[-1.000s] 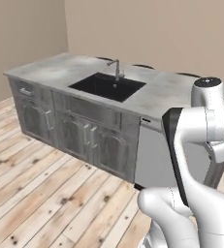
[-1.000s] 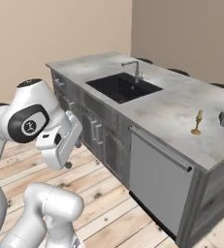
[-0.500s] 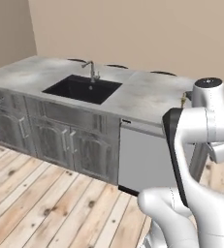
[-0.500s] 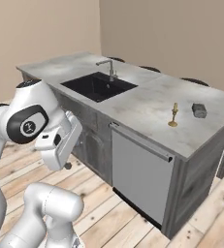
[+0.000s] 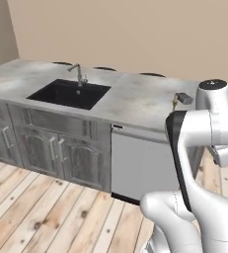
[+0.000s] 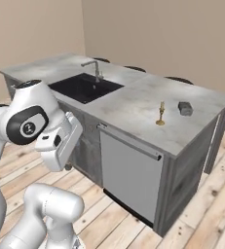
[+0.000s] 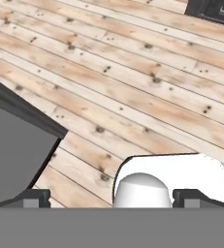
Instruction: Pick the candle and jar from the dining table and place them in the open cabinet. Close the cabinet after placing the objects.
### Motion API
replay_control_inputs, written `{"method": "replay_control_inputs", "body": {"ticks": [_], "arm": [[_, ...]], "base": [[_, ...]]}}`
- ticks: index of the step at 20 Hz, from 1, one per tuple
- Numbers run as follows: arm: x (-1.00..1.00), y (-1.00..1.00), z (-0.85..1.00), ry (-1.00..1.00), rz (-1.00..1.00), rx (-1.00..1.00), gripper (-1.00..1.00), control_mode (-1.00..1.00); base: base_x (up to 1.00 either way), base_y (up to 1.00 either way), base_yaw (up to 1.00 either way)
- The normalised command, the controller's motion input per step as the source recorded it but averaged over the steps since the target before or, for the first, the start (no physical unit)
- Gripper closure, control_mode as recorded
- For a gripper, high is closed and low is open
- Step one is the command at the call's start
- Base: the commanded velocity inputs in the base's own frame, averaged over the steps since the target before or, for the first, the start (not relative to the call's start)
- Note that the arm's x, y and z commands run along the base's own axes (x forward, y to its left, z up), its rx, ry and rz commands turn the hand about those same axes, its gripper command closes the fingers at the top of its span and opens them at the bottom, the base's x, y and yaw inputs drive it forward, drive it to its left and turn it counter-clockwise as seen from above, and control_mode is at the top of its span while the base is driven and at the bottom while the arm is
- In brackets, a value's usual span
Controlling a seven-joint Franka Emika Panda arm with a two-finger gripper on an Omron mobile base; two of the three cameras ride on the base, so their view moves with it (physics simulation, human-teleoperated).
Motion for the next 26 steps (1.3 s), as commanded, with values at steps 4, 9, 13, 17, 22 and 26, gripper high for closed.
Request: {"method": "replay_control_inputs", "body": {"ticks": [4, 9, 13, 17, 22, 26], "arm": [[0.0, 0.0, 0.0, 0.0, 0.0, 0.0, -1.0, 1.0], [0.0, 0.0, 0.0, 0.0, 0.0, 0.0, -1.0, 1.0], [0.0, 0.0, 0.0, 0.0, 0.0, 0.0, -1.0, 1.0], [0.0, 0.0, 0.0, 0.0, 0.0, 0.0, -1.0, 1.0], [0.0, 0.0, 0.0, 0.0, 0.0, 0.0, -1.0, 1.0], [0.0, 0.0, 0.0, 0.0, 0.0, 0.0, -1.0, 1.0]], "base": [[0.42, 0.0, -0.22], [0.45, 0.0, -0.22], [0.5, 0.0, -0.19], [0.48, 0.0, -0.15], [0.47, 0.0, -0.14], [0.46, 0.02, -0.13]]}}
